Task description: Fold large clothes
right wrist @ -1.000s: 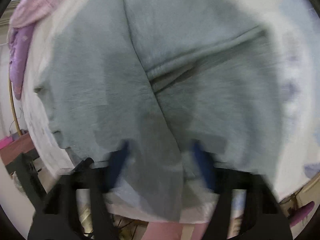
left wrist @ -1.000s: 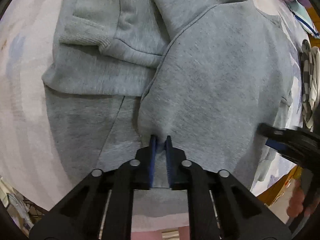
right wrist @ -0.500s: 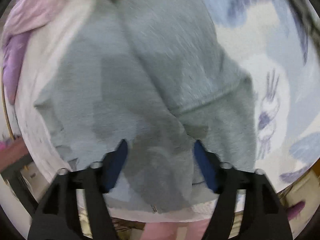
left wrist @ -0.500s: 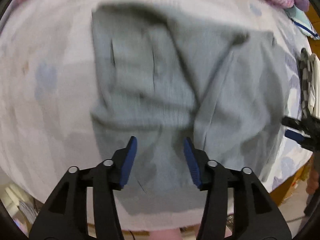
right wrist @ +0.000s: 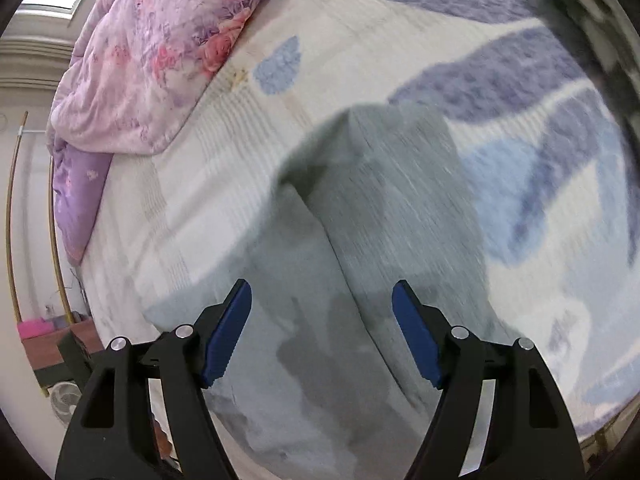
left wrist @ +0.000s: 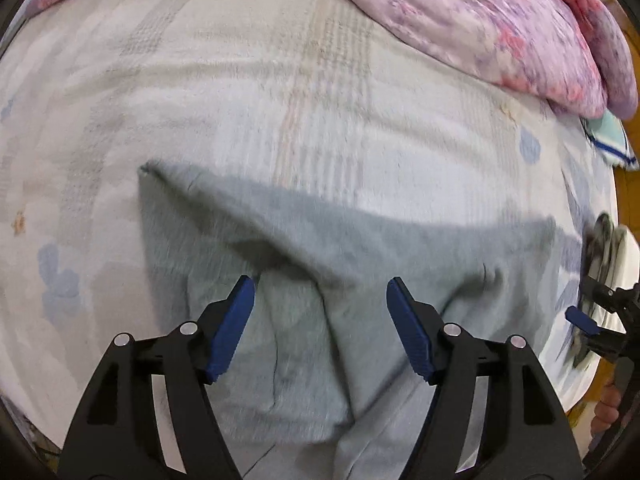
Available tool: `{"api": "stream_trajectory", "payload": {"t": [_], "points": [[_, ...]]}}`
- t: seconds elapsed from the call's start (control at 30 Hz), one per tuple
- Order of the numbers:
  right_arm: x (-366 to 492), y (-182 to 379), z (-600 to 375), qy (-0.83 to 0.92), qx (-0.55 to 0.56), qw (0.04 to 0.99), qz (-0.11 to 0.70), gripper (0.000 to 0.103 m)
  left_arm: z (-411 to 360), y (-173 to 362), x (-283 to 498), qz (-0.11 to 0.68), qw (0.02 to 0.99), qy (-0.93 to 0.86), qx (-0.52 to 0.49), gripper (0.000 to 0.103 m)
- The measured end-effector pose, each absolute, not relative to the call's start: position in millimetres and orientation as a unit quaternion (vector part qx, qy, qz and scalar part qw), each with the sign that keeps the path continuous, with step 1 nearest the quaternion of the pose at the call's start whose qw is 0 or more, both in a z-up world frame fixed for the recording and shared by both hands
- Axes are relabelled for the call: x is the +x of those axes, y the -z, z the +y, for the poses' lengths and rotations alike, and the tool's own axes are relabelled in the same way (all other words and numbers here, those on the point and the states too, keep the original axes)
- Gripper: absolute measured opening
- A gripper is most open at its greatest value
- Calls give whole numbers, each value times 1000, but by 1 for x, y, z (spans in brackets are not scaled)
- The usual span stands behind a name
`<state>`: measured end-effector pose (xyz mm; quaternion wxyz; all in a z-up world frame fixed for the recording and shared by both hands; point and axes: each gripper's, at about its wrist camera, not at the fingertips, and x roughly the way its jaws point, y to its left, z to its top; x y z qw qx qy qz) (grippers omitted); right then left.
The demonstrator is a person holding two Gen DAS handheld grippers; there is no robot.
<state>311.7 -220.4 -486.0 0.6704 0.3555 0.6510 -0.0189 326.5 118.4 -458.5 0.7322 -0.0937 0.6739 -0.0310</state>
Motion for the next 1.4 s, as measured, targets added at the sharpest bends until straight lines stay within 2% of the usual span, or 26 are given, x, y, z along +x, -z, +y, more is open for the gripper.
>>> {"api": "stream_trajectory", "payload": {"t": [0.07,0.1,0.13,0.17,0.23,0.27,0.33,0.53,0.63,0.7,0.77,0.8,0.83,0.87,0.9,0.93,0.97,1.03,1.13,1.2,1.23,1.27,1.33,1.4], "points": [[323,499,-216,9,357,666,655,70,121,469,333,670,733,36,-114,67],[331,507,-214,9,356,662,659,70,122,476,334,670,731,39,-125,62],[336,520,-209,18,347,656,670,70,122,485,338,675,726,36,-129,27],[338,533,-202,35,330,650,684,70,121,495,339,688,712,39,-134,14],[331,541,-197,52,329,647,686,69,119,498,338,689,711,40,-134,12],[328,535,-193,50,333,657,674,49,118,495,338,685,716,43,-126,8],[326,527,-187,14,364,656,661,8,117,485,340,677,724,49,-122,7],[363,501,-204,29,368,706,604,5,105,453,385,630,768,68,-92,6],[385,521,-209,44,351,689,632,5,103,479,407,660,745,48,-79,6],[383,518,-206,31,347,684,641,9,104,490,406,676,734,30,-55,7],[373,503,-198,20,308,696,648,12,105,483,397,668,742,38,-47,14],[367,498,-195,19,292,701,650,16,105,476,388,666,745,35,-31,28],[362,491,-191,16,279,706,650,20,105,471,381,669,742,27,-6,48],[356,484,-186,11,266,711,651,20,104,465,371,674,738,22,22,48],[346,475,-180,2,242,715,656,21,103,460,364,672,739,23,27,48],[340,469,-173,-6,222,720,658,21,104,451,356,669,742,26,24,41],[328,459,-164,-23,198,726,658,21,105,443,346,668,744,30,17,26],[312,455,-149,-43,171,727,664,21,100,433,330,667,744,42,10,14],[285,484,-129,-51,131,701,699,17,77,437,297,677,732,74,5,10],[262,539,-121,-46,117,646,753,14,65,470,282,715,695,76,-1,7],[255,548,-118,-42,123,648,751,11,61,492,273,735,675,66,0,5],[246,541,-118,-36,124,668,733,10,58,507,266,741,669,56,1,5],[230,524,-115,-34,124,647,751,10,54,496,252,727,685,46,15,5],[201,512,-113,-45,148,626,765,11,63,481,238,738,672,43,-32,5]]}}
